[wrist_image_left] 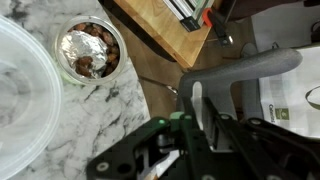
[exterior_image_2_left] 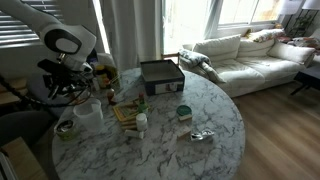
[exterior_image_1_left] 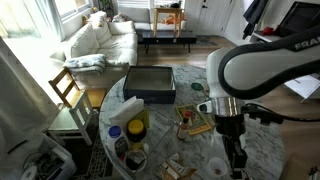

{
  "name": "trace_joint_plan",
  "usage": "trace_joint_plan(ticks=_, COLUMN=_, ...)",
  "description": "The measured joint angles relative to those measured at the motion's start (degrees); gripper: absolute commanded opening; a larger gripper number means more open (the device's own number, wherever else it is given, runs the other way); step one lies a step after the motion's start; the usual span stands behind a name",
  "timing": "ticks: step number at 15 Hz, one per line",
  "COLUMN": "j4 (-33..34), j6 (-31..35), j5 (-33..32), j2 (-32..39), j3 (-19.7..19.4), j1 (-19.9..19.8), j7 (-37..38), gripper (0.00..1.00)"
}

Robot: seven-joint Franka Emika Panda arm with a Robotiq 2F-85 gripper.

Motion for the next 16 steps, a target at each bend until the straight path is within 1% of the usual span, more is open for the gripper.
trace_joint_plan(ticks=3, j4=2.67, j6=-6.05, j5=-2.3, j2=-2.88, j3=-1.52, j1=-0.17, j7=0.69, gripper=0.04)
trace_joint_plan(ticks=7, j4=5.63, j6=-12.0, j5=-9.12, j2=-5.57, j3=-3.73, j1=-0.87, j7=2.87, gripper=0.04)
trace_joint_plan(ticks=12, j4=7.93, j6=-16.05, j5=-20.81, j2=-6.04, j3=-5.05, j1=-1.48, j7=6.33, gripper=0.04)
trace_joint_plan(ticks=16, j4=8.11, j6=-16.46, j5=-27.05, j2=-5.44, j3=-4.59, j1=-1.22, j7=8.8, gripper=0.04)
